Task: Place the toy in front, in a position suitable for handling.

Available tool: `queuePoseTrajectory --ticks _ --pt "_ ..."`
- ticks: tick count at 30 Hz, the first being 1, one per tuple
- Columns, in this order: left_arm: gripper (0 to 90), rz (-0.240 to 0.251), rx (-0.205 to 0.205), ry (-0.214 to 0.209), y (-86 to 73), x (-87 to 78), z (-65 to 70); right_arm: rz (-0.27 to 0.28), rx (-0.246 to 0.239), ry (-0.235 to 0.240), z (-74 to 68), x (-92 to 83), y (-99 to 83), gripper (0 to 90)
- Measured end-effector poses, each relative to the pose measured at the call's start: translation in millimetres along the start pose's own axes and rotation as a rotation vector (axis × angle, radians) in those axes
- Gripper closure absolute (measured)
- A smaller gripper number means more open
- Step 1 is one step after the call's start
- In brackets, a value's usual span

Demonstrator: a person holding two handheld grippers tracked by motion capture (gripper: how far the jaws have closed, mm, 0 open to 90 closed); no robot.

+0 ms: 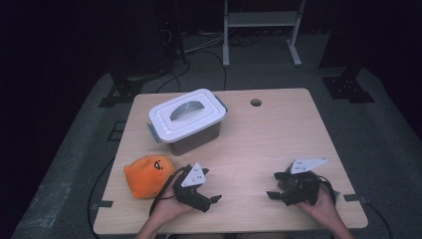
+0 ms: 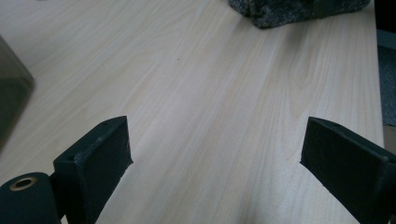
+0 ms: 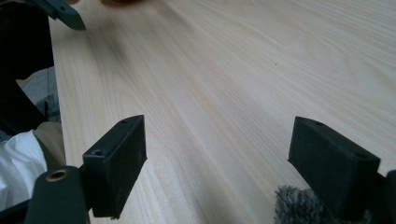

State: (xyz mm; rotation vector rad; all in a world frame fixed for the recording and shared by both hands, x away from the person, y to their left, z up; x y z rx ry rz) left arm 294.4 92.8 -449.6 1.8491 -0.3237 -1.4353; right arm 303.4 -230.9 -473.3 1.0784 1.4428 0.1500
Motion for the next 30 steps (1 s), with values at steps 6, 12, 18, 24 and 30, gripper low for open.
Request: queuePoseTrajectory --ticks 6,12,18,24,30 --pt "7.7 0.025 0.022 0.033 2.4 -21.7 -3.5 -0.004 -0.005 -0.003 -0.9 0.4 0.8 17.9" --pt "7.7 0.067 0.020 0.082 4.5 -48.3 -12.8 -0.003 -0.005 -0.004 -2.2 0.3 1.4 17.9" --pt "7.7 0.103 0.005 0.134 -0.6 -75.1 -26.2 -0.006 -0.005 -0.008 -0.7 0.0 1.0 17.9" --pt "7.7 0.093 -0.016 0.182 -13.9 -97.2 -38.7 -0.006 -0.002 -0.006 -1.0 -0.2 0.8 17.9" --pt "7.7 0.086 -0.063 0.211 -30.6 -113.4 -51.8 -0.009 -0.006 -0.002 -1.3 0.2 1.0 17.9"
Point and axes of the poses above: each handheld gripper's, and its own axes: x roughly forward along the jaws, y roughly out of its top, z roughly to its right, the point moved 3 cm from there along x, roughly forward along the jaws, and after that the axes turned 10 degrees about -z, right-handed, at the moved point
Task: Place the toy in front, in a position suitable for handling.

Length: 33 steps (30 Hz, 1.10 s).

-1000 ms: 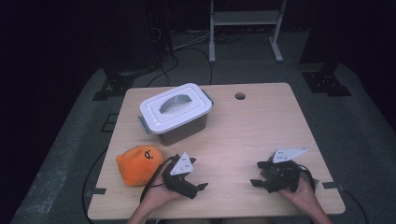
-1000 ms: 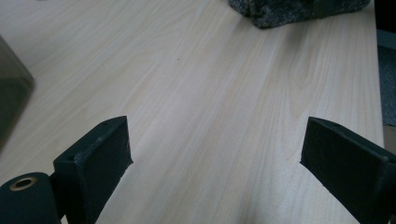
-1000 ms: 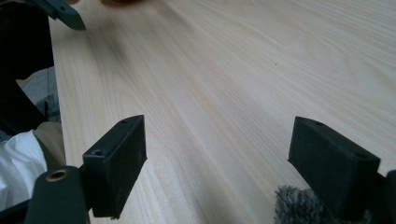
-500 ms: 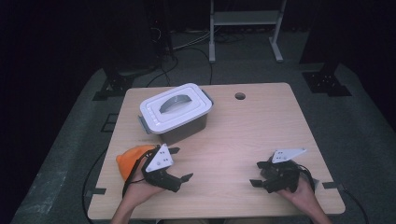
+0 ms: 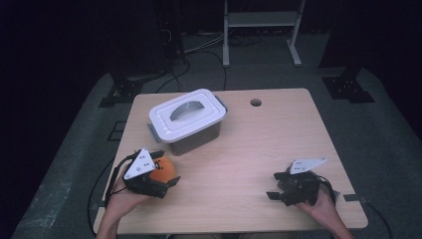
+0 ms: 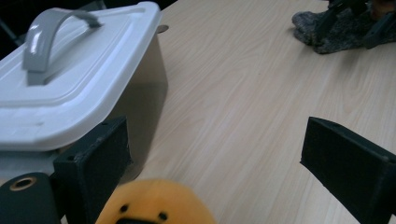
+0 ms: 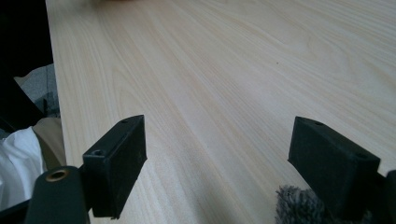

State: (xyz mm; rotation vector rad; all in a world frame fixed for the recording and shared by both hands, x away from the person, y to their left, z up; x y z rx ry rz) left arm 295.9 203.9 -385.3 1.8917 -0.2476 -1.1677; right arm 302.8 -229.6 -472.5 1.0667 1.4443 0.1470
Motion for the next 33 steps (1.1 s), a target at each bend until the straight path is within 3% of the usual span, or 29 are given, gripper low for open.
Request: queuePoseTrajectory --ticks 9,15,20,25,31,32,33 --pt "7.7 -0.042 -0.040 0.012 -24.4 -9.6 -18.1 -0.002 0.001 0.003 0.0 -0.2 -0.2 17.9" --pt "7.7 -0.072 -0.088 0.034 -43.4 -12.5 -30.7 0.000 0.000 0.002 -0.4 -1.1 -0.2 17.9" --pt "8.3 -0.064 -0.116 0.030 -53.6 -14.8 -37.6 -0.001 -0.001 0.003 -0.4 -1.1 -0.4 17.9" --pt "15.4 -0.072 -0.133 0.002 -66.0 -13.7 -43.5 -0.006 -0.003 0.007 -0.4 -0.2 -0.3 17.9" --pt "22.3 -0.109 -0.139 0.013 -78.1 -7.9 -46.1 -0.009 -0.003 0.009 -1.2 0.3 -0.1 17.9" --pt "23.6 -0.116 -0.144 0.017 -79.8 -7.0 -46.4 -0.010 -0.003 0.009 -1.3 0.3 -0.1 17.9" --pt "26.3 -0.114 -0.174 0.001 -82.2 -5.6 -47.4 -0.010 -0.003 0.010 -1.3 0.4 -0.1 17.9"
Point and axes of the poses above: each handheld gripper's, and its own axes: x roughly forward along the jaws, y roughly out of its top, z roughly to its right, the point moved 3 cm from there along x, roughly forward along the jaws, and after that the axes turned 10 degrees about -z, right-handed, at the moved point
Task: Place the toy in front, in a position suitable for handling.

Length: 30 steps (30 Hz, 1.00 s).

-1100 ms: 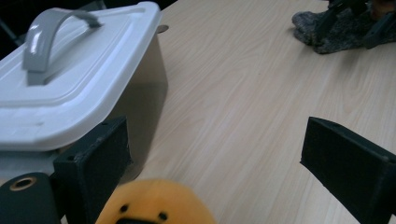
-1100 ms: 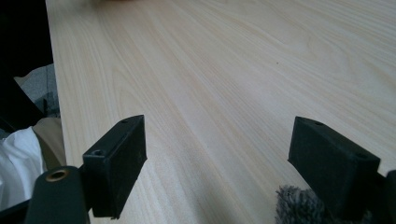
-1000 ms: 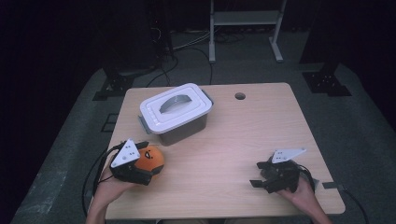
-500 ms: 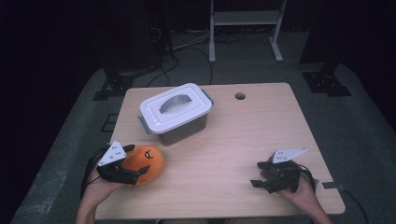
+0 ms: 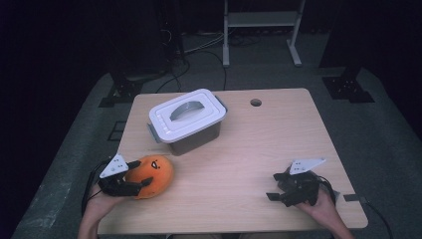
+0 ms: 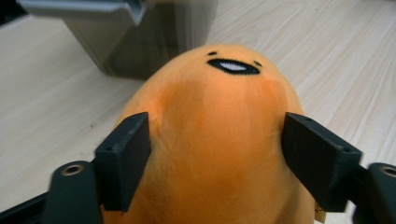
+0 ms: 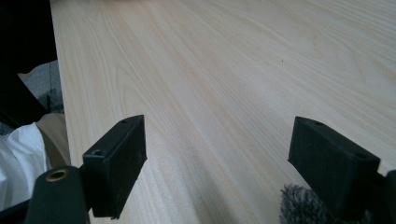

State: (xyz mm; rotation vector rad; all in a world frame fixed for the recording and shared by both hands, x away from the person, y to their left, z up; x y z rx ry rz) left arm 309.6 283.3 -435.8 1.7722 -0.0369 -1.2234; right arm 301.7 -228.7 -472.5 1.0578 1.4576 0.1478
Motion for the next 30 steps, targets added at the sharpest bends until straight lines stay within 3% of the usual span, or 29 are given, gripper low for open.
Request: queuePoseTrajectory --ticks 4,14,23,30 --pt "30.5 -0.005 -0.014 0.007 -0.9 1.2 -1.1 -0.003 -0.003 0.001 0.0 0.6 0.0 17.9" --pt "47.8 -0.032 0.010 0.002 -3.1 4.2 0.5 -0.010 -0.011 0.009 -0.9 2.4 0.3 17.9" --pt "58.3 -0.016 0.006 -0.003 -1.2 -1.3 0.6 -0.003 -0.013 0.007 -0.8 0.5 0.5 17.9" --pt "61.1 0.041 -0.019 -0.078 0.0 -11.7 0.2 0.022 -0.006 -0.002 1.8 -6.2 0.0 17.9"
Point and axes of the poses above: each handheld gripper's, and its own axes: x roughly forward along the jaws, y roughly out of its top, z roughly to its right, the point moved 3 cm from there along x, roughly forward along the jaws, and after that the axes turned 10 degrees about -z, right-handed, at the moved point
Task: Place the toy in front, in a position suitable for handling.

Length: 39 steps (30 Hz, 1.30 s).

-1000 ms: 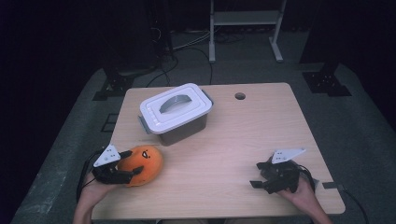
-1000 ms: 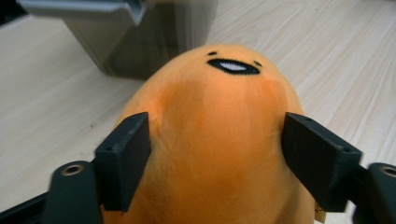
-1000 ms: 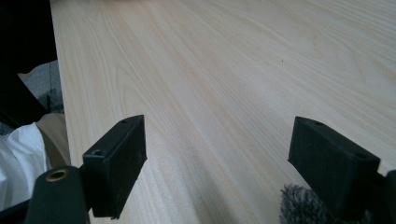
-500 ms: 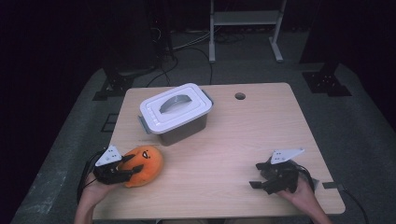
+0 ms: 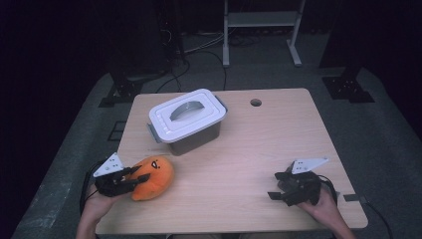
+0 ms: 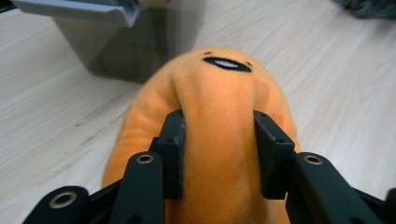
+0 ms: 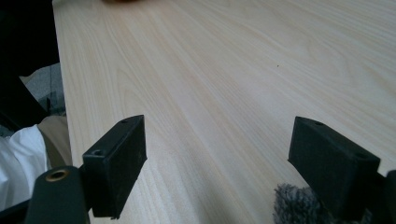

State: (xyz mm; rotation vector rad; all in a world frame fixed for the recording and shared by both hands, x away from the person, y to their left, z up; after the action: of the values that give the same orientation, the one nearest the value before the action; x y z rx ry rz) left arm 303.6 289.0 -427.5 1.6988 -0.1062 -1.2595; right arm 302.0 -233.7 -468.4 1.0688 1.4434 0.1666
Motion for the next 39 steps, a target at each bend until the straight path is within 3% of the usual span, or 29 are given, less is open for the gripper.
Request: queuePoseTrajectory --ticks 8,20,29,34,39 --pt "61.3 0.028 0.058 -0.054 16.5 -3.9 17.2 0.021 0.008 -0.011 2.6 -6.0 -0.4 17.9" --pt "61.3 0.027 0.175 -0.142 53.1 13.0 55.7 0.049 0.026 -0.025 6.6 -15.1 -1.6 17.9" --pt "61.6 0.013 0.243 -0.203 87.0 37.8 75.8 0.077 0.034 -0.048 10.4 -27.7 -2.3 17.9" --pt "61.8 0.004 0.283 -0.248 110.3 62.7 89.5 0.095 0.049 -0.073 16.0 -38.1 -6.0 17.9" --pt "61.8 -0.009 0.303 -0.270 123.3 80.9 98.6 0.089 0.064 -0.085 20.9 -42.7 -10.4 18.3"
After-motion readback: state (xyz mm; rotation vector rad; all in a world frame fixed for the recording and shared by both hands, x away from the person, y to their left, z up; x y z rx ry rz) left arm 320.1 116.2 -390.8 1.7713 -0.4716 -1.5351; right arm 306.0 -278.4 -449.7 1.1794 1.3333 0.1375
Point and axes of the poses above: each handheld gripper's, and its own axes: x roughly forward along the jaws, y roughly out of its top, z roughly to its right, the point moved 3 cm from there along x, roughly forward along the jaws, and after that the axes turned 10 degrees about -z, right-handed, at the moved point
